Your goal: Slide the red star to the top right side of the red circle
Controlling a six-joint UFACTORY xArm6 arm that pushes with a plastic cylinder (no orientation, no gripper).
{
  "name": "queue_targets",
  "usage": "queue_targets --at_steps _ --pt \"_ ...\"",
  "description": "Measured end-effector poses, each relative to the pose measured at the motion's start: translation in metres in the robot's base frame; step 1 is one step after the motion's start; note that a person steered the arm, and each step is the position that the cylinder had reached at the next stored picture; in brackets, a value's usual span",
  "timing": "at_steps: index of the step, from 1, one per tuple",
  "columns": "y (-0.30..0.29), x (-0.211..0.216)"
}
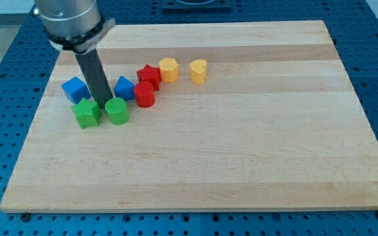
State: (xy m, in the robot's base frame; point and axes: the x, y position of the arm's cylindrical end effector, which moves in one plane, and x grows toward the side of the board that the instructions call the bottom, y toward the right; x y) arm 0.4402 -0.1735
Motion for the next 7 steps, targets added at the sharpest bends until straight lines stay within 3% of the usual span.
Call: queue_targets --at_steps 1,2,4,7 --pt "0.000 0.017" --pt "0.000 -0.003" --pt "0.000 -0.102" --pt "0.047 -0.112"
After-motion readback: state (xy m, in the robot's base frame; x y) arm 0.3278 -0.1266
